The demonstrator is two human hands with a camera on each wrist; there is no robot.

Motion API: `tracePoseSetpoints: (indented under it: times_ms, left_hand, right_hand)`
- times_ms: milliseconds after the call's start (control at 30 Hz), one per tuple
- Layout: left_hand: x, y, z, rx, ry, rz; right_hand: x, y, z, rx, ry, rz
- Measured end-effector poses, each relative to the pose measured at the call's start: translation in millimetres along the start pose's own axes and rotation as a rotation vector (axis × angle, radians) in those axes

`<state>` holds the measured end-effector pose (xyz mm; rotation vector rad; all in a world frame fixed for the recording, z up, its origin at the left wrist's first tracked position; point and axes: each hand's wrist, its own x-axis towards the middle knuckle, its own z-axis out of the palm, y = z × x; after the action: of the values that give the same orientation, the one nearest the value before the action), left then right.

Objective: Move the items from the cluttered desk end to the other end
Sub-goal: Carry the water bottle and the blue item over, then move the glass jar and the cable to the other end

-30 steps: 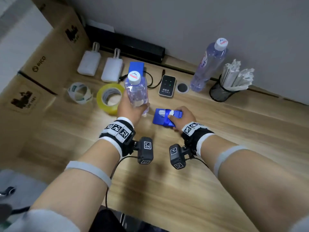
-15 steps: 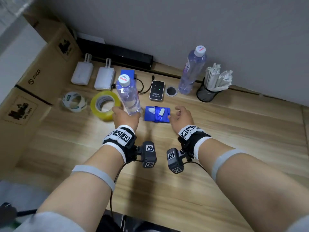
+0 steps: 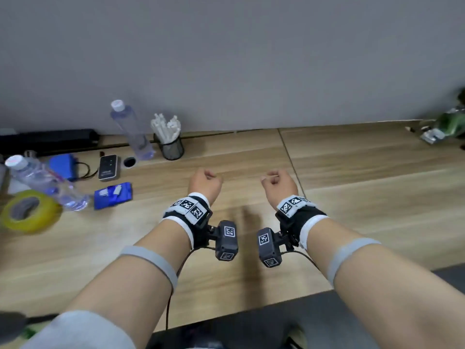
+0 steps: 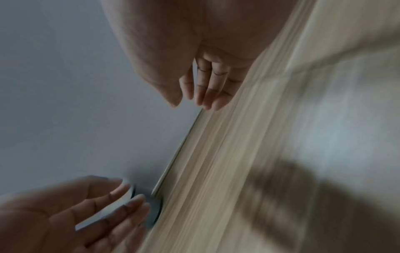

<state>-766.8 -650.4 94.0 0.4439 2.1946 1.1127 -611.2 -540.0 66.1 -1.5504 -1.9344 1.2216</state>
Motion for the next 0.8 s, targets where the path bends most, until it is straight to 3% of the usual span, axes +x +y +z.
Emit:
tracePoseSetpoints:
  times_ms: [200, 367, 600, 800]
  left_hand:
    - [-96.8, 83.9, 185.9, 0.033, -0.212, 0.127]
    - [-155.8, 145.4, 302.5, 0.022, -0.368, 0.236]
    - [-180.2, 204.9, 407.9, 0.019, -0.443, 0.308]
    - [-171.7, 248.5, 495.8, 0.025, -0.489, 0.334]
  right_hand:
    - [2.8, 96.6, -207.0, 0.042, 0.2, 0.061]
    - [2.7, 165.6, -341.7, 0.068, 0.333, 0.131]
    - [21.4, 235.4, -445.8, 0.131, 0.444, 0.209]
    - [71.0, 280.1, -508.5, 0.138, 0.453, 0.262]
